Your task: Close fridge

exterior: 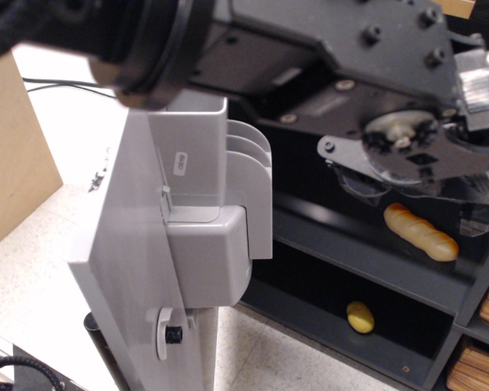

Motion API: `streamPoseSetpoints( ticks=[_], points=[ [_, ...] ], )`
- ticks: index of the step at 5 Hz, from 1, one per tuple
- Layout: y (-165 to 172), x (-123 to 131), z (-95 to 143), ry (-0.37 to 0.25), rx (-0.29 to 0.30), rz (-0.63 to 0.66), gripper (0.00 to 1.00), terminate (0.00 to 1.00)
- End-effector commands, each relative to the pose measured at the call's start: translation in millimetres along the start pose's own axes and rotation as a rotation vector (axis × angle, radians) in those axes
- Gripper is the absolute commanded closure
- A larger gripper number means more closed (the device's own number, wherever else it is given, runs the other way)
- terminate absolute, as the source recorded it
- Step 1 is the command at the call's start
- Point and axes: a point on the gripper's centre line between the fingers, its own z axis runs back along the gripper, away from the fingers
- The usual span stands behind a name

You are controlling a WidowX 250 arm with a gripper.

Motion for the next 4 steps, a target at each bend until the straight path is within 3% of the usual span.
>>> streamPoseSetpoints(
  ticks=[1,2,3,4],
  points=[
    [0,0,0,0.000,0.000,0.000,0.00,0.00],
    [5,11,24,0.037,0.022,0.123,0.00,0.00],
    [13,10,47,0.094,0.057,0.195,0.00,0.00],
    [26,3,70,0.133,0.053,0.259,0.00,0.00]
  ],
)
